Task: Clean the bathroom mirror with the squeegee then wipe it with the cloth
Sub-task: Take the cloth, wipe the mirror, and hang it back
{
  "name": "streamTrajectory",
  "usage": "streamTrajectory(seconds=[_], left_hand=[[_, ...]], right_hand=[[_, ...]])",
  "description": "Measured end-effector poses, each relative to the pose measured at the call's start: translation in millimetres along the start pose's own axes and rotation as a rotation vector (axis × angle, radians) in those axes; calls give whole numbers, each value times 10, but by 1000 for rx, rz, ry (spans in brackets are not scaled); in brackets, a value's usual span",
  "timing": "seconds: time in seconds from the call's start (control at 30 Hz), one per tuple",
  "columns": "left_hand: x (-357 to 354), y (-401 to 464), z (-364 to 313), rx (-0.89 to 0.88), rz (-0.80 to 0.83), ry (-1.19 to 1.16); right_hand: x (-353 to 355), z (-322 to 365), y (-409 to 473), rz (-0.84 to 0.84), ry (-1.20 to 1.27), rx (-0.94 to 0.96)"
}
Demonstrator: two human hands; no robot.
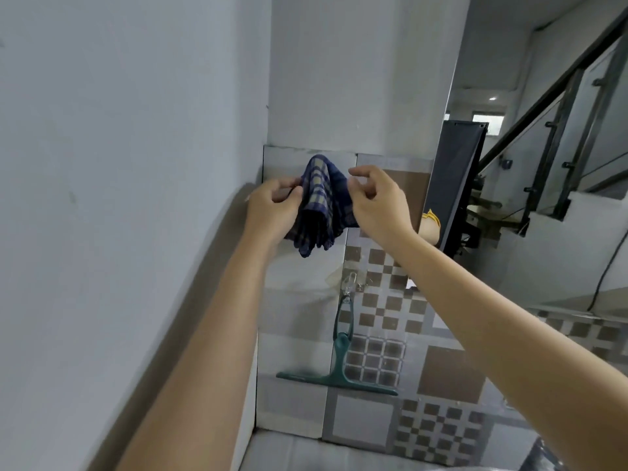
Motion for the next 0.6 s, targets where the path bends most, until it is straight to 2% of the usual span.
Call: streamTrajectory(seconds=[0.17,0.27,0.6], left_hand=[[-69,100,103,136,157,-203],[-109,115,67,171,215,-247],[-23,125,-580,47,145,-224]], right_hand=[[-167,-54,45,57,330,-200],[-270,-77,70,93,574,-301],[51,204,321,41,678,-157]])
Point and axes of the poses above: each hand's wrist, its own y-axis towards the middle knuckle, its own x-axis out of the back of the hand, z = x × y, the point moved 10 cm from there along y, towards the middle knuckle, and after that the axes turned 11 degrees about x, right-handed, at the moved point
